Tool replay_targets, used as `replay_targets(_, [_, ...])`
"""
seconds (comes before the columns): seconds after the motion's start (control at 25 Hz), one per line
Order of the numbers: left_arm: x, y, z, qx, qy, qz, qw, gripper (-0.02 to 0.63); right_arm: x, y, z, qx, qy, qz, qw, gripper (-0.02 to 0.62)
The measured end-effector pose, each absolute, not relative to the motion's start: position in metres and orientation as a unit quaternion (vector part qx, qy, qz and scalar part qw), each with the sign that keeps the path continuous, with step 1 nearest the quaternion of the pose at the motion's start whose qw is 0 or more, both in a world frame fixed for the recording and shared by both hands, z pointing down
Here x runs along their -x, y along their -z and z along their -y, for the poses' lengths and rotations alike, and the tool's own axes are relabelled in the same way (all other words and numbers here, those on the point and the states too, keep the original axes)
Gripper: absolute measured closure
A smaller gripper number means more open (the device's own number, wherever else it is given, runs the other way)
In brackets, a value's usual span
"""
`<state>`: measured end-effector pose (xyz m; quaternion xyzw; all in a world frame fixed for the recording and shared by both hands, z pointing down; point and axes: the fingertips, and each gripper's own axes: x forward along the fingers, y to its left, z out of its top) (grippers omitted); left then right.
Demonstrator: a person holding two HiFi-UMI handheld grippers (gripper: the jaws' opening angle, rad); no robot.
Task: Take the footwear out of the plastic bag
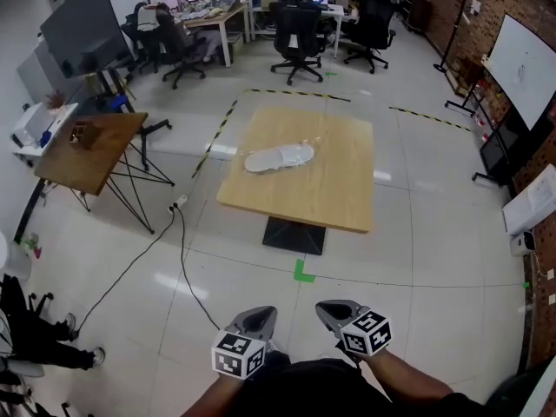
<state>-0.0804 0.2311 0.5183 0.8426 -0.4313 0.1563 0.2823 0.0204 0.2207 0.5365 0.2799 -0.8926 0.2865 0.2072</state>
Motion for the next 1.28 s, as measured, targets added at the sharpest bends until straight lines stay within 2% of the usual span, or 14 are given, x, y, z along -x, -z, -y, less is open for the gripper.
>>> replay_targets(0.32, [0.124, -0.537, -0.199, -0.849, -0.154, 0.408, 0.298, 0.598, 0.040, -0.534, -0.189, -0.278, -0.272, 0.891, 0.234, 0.592])
replay_targets(0.44, [0.135, -0.540, -0.185, -0.845, -0.147, 0.413, 0.307, 0.598, 0.043, -0.540, -0.172, -0.283, -0.269, 0.888, 0.244, 0.592])
replay_targets(0.72, [0.149, -0.548, -0.111, -0.834, -0.164, 0.434, 0.300, 0.598, 0.039, -0.544, -0.102, -0.288, -0.275, 0.891, 0.220, 0.592])
replay_targets(1.08, [0.082, -0.539, 0.028, -0.839, -0.216, 0.430, 0.254, 0.597, -0.001, -0.547, 0.058, -0.266, -0.285, 0.902, 0.186, 0.592])
replay_targets(1.28, [0.045, -0.555, 0.122, -0.834, -0.268, 0.431, 0.215, 0.544, -0.034, -0.544, 0.125, -0.250, -0.270, 0.912, 0.182, 0.592])
